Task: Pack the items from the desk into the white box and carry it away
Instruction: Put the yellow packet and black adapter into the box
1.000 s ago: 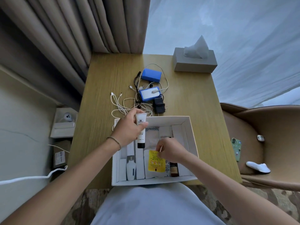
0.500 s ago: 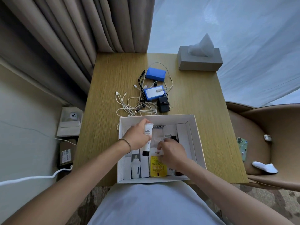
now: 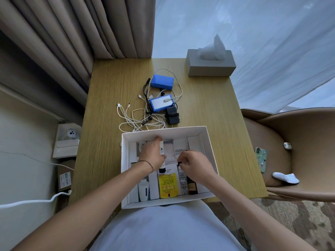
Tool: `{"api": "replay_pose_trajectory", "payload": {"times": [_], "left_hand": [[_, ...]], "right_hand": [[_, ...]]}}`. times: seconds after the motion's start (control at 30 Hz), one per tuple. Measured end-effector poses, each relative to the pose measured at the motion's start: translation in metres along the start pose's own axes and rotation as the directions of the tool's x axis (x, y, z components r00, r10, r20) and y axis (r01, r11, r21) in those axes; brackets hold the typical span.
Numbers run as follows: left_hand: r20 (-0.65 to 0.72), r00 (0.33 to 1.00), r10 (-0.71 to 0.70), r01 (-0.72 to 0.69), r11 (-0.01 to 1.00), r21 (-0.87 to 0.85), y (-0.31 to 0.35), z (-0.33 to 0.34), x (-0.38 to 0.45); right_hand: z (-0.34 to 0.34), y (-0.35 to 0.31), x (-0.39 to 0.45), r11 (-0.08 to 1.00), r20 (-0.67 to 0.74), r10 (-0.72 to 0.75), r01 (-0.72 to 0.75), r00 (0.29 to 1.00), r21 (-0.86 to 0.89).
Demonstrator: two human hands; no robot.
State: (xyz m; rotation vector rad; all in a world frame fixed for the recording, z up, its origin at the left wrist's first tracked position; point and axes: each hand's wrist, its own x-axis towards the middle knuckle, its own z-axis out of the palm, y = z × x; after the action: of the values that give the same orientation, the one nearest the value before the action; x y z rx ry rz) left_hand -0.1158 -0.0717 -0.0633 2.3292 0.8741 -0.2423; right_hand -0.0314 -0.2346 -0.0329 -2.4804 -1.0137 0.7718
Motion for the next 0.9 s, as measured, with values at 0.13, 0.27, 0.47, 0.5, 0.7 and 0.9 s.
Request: {"api": "replay_pose_trajectory", "payload": {"times": [0.13, 0.27, 0.47, 0.5, 0.7, 0.9], "left_hand": [[-0.014, 0.999, 0.033, -0.032, 0.996, 0.078, 0.001, 0.002, -0.002], [-0.052, 0.995, 0.085, -0.080, 0.993, 0.086, 0.001, -0.008, -0.006], [-0.130, 0.975, 0.179, -0.163, 0.979, 0.126, 0.001, -0.035, -0.013], [-0.150, 0.968, 0.202, -0.185, 0.976, 0.117, 0.003, -0.040, -0.014], [-0.313, 0.885, 0.343, -0.299, 0.937, 0.181, 0.022, -0.072, -0.008], [-0.303, 0.902, 0.308, -0.272, 0.949, 0.157, 0.034, -0.094, 0.024]], "right_hand": [[-0.003, 0.002, -0.001, 0.999, 0.005, 0.024, -0.024, 1.000, 0.033], [-0.009, 0.004, 0.002, 0.996, -0.006, 0.042, -0.041, 0.999, 0.075], [-0.021, -0.001, 0.014, 0.984, -0.048, 0.060, -0.051, 0.997, 0.171], [-0.023, -0.003, 0.017, 0.982, -0.056, 0.058, -0.047, 0.997, 0.185], [-0.050, -0.019, 0.040, 0.971, -0.119, 0.032, -0.002, 0.992, 0.239], [-0.084, -0.025, 0.076, 0.969, -0.203, 0.027, 0.025, 0.979, 0.248]]}}
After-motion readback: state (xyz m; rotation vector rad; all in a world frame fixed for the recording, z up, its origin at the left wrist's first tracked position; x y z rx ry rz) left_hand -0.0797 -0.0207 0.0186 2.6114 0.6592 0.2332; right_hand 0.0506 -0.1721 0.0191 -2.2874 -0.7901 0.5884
